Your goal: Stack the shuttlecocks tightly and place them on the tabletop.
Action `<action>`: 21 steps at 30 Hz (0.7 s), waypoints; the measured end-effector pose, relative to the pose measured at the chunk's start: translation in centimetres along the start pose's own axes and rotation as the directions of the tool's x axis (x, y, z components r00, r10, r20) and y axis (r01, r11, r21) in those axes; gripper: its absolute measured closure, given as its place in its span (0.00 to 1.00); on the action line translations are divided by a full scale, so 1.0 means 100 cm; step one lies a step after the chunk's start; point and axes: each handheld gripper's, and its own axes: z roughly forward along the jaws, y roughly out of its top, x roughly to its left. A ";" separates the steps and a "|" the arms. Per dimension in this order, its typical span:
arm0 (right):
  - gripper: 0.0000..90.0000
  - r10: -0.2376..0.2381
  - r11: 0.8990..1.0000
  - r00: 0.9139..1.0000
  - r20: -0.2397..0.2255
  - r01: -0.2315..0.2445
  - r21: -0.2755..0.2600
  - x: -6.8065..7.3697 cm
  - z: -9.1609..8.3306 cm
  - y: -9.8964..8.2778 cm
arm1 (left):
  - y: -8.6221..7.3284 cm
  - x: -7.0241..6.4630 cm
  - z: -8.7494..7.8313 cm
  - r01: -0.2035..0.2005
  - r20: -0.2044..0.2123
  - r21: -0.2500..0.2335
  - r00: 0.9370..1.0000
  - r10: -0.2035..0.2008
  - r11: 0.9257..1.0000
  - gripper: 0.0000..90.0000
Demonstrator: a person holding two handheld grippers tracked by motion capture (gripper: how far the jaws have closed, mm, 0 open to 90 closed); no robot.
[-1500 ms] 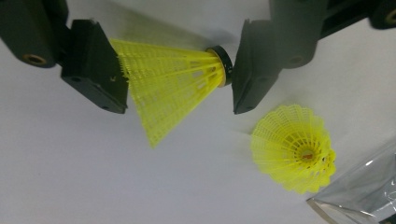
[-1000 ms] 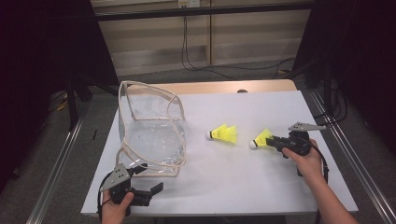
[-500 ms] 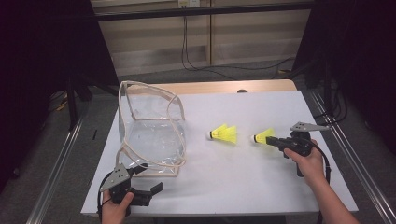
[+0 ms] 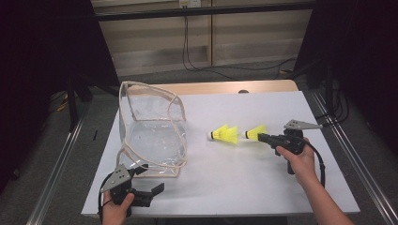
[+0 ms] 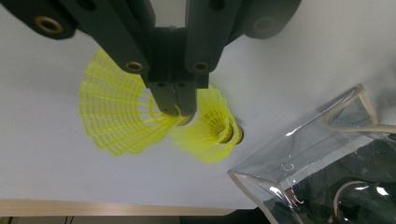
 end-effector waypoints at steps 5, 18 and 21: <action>1.00 -0.003 1.000 1.000 -0.015 0.003 -0.009 0.006 0.009 0.002 | 0.000 0.000 0.000 0.003 0.000 0.001 1.000 -0.003 1.000 0.04; 1.00 0.007 1.000 1.000 -0.015 -0.007 -0.004 0.012 0.030 0.000 | 0.000 0.000 -0.001 0.004 -0.001 -0.001 1.000 -0.004 1.000 0.04; 1.00 0.006 1.000 1.000 -0.018 -0.006 0.000 0.013 0.036 -0.003 | -0.001 0.000 -0.001 0.007 0.001 -0.001 1.000 -0.007 1.000 0.04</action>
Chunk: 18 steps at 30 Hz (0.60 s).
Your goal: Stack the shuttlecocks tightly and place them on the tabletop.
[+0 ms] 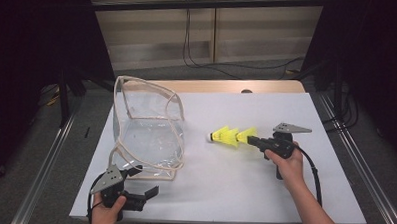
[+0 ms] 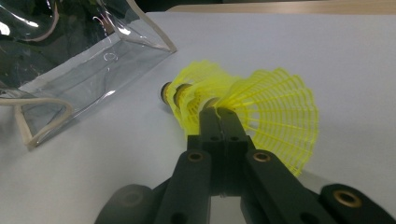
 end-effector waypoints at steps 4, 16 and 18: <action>1.00 0.011 1.000 1.000 -0.002 -0.011 0.008 0.001 0.007 -0.002 | 0.000 0.001 0.000 -0.001 0.000 0.002 1.000 0.001 1.000 0.04; 0.97 0.022 0.997 1.000 -0.002 -0.022 0.071 -0.003 0.015 -0.009 | -0.001 0.001 0.001 0.007 0.004 0.001 1.000 -0.007 1.000 0.04; 0.89 0.008 0.995 1.000 0.008 -0.009 0.098 -0.003 0.014 -0.010 | -0.002 0.001 0.001 0.006 0.004 0.001 1.000 -0.006 1.000 0.04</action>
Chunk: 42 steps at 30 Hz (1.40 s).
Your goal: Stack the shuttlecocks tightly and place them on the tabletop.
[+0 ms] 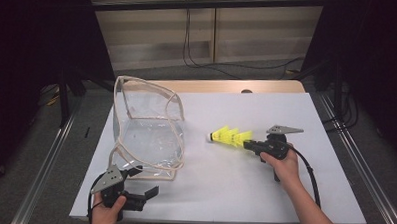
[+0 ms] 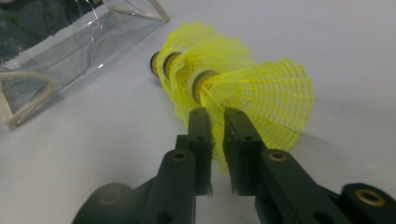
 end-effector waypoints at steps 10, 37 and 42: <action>1.00 -0.034 0.999 0.999 -0.034 0.035 0.035 0.001 -0.004 0.001 | -0.001 0.001 -0.001 0.005 0.001 -0.002 1.000 -0.005 1.000 0.04; 0.53 -0.033 0.999 0.999 -0.014 0.033 -0.010 0.005 0.000 0.001 | -0.001 0.000 0.000 0.007 0.000 0.001 1.000 -0.007 1.000 0.04; 0.32 -0.012 1.000 1.000 0.007 0.012 -0.026 0.011 -0.004 0.003 | -0.001 -0.001 0.000 0.004 0.001 0.005 1.000 -0.004 1.000 0.04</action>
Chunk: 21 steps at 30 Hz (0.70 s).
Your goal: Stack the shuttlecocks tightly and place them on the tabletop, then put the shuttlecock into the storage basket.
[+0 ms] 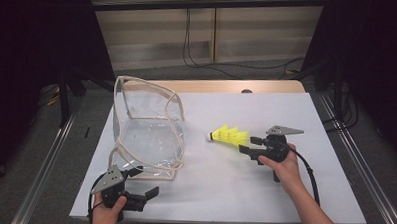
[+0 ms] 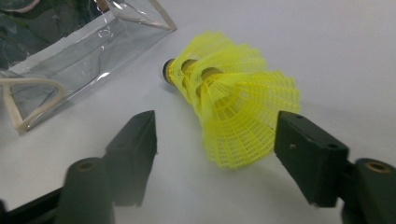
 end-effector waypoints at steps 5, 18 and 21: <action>0.27 0.012 1.000 1.000 0.011 -0.012 -0.002 0.001 0.001 0.000 | 0.000 0.000 -0.001 -0.004 -0.005 -0.003 1.000 0.004 1.000 0.04; 0.28 -0.020 1.000 1.000 0.021 0.020 0.010 0.015 0.022 0.004 | -0.001 0.001 -0.002 0.001 0.001 -0.001 1.000 -0.001 1.000 0.04; 0.29 -0.014 1.000 1.000 0.027 0.014 0.011 0.015 0.025 0.003 | -0.001 0.001 -0.002 0.000 0.001 -0.003 1.000 0.000 1.000 0.04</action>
